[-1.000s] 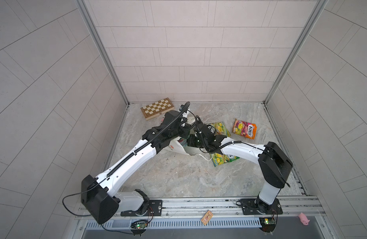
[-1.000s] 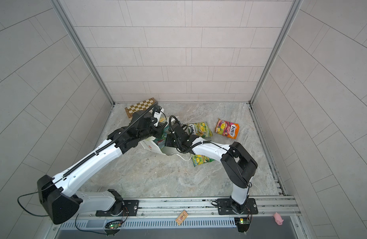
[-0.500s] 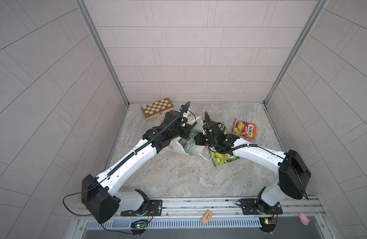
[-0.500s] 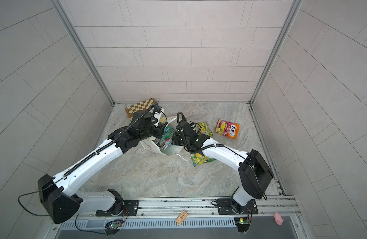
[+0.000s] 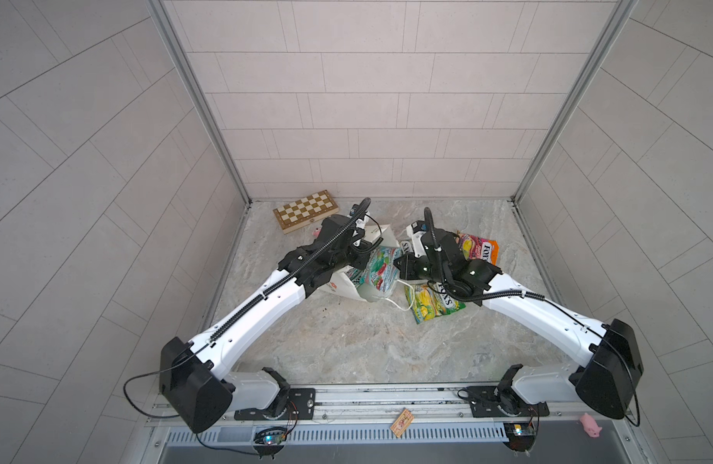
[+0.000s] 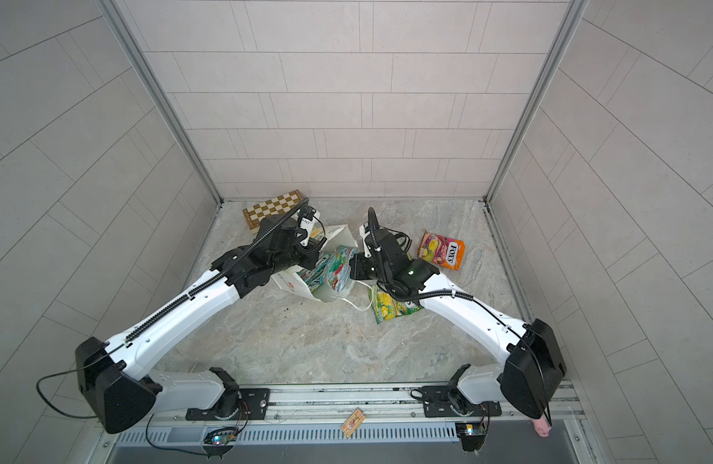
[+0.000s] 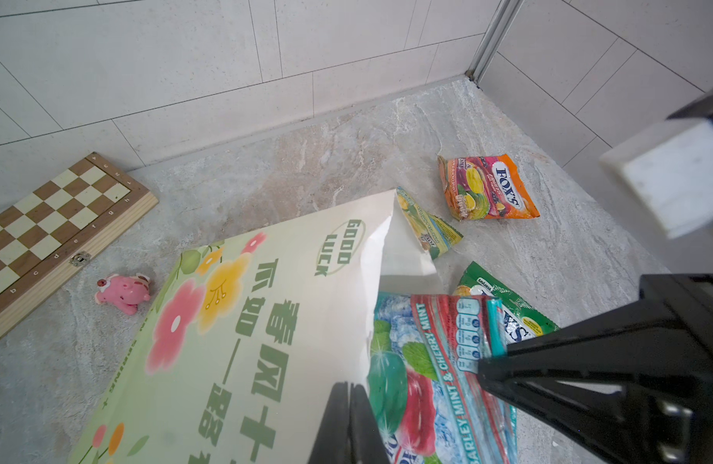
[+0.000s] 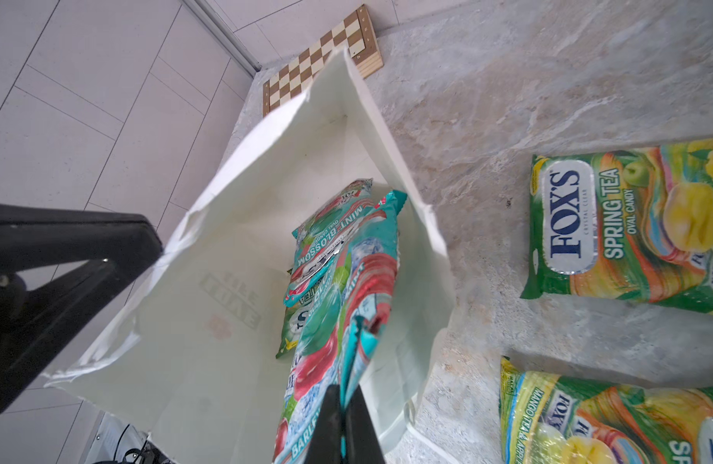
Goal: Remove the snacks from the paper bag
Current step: 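Pull the teal Mint Blossom packet out of the bag with the right gripper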
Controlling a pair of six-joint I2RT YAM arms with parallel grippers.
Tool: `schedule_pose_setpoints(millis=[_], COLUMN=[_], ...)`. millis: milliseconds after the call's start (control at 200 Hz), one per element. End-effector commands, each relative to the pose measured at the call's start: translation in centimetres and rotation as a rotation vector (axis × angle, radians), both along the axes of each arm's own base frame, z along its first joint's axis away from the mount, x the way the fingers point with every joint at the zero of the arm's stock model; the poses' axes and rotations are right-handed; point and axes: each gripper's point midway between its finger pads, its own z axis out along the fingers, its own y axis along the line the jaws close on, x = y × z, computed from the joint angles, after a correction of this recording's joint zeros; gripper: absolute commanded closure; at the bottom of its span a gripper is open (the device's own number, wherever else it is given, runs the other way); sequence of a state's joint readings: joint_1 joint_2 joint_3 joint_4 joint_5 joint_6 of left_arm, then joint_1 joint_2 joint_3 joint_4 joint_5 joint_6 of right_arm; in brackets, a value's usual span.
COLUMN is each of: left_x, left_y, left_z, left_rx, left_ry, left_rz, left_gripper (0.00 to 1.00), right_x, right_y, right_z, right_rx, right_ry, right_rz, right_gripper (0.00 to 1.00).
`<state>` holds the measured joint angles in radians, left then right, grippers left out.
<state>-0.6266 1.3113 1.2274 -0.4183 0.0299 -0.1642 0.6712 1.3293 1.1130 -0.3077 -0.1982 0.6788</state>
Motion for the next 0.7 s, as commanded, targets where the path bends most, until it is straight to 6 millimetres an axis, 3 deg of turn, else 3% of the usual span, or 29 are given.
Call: schedule_pose_setpoints(millis=[0, 395, 696], left_x=[0.0, 0.0, -0.1], left_y=[0.4, 0.3, 0.2], left_z=[-0.5, -0.6, -0.6], left_rx=[0.021, 0.025, 0.024], left_ry=[0.024, 0.03, 0.032], left_rz=[0.013, 0.012, 0.008], left_gripper=[1.0, 1.0, 1.0], right_x=[-0.8, -2.2, -3.0], right_y=[-0.4, -2.5, -7.1], right_z=[3.1, 8.3, 11.0], right_rx=[0.018, 0.052, 0.053], right_ry=[-0.058, -0.154, -0.213], right_rz=[0.046, 0.054, -0.043], right_gripper=[1.0, 1.0, 1.0])
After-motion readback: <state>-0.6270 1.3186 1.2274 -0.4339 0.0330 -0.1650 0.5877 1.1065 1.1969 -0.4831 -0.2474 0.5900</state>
